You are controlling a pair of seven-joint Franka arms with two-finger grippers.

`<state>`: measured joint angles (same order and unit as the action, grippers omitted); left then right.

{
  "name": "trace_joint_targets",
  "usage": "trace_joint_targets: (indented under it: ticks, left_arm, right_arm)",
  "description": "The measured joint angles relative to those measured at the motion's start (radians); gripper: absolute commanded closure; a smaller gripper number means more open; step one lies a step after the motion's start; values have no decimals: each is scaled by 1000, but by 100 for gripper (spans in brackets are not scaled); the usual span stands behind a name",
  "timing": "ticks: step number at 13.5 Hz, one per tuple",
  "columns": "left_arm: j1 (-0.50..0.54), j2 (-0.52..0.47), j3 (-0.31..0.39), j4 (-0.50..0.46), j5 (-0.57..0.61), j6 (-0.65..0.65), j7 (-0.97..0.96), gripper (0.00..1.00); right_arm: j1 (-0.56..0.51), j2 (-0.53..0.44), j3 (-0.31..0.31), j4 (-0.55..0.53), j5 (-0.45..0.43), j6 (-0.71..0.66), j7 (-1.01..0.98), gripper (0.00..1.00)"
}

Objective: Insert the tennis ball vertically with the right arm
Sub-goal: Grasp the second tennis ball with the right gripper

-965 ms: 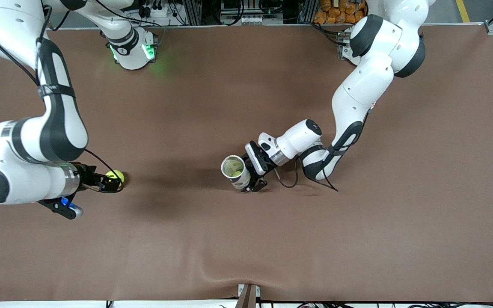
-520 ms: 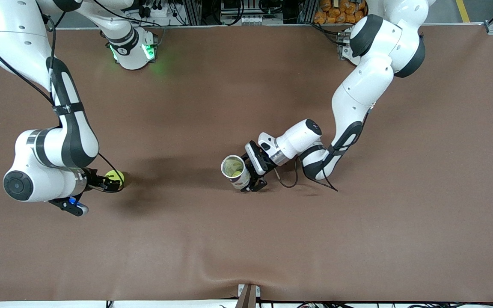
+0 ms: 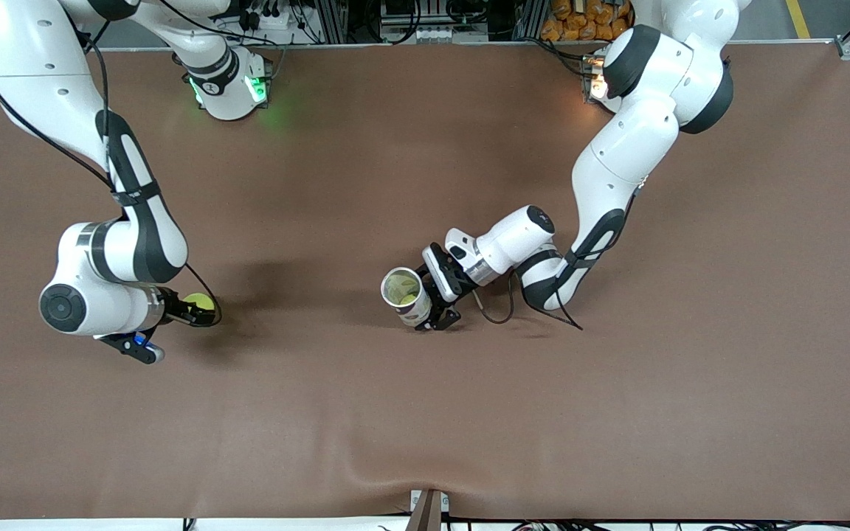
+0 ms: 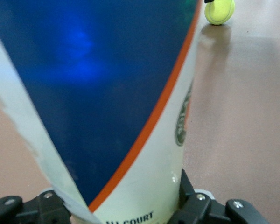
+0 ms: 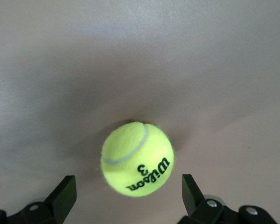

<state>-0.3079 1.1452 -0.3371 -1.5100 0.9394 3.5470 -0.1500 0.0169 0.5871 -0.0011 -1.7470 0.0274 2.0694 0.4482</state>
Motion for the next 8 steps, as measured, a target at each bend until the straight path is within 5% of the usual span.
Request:
trace_joint_targets:
  ticks: [2, 3, 4, 8]
  left_arm:
    - [0, 0, 0, 0, 0, 0, 0, 17]
    - [0, 0, 0, 0, 0, 0, 0, 17]
    - [0, 0, 0, 0, 0, 0, 0, 17]
    - [0, 0, 0, 0, 0, 0, 0, 17]
  right_arm:
    - [-1, 0, -2, -24, -9, 39, 0, 71]
    - [-1, 0, -3, -39, -10, 65, 0, 91]
    - [-1, 0, -3, -48, -10, 77, 0, 100]
    - [1, -12, 4, -14, -10, 23, 0, 100]
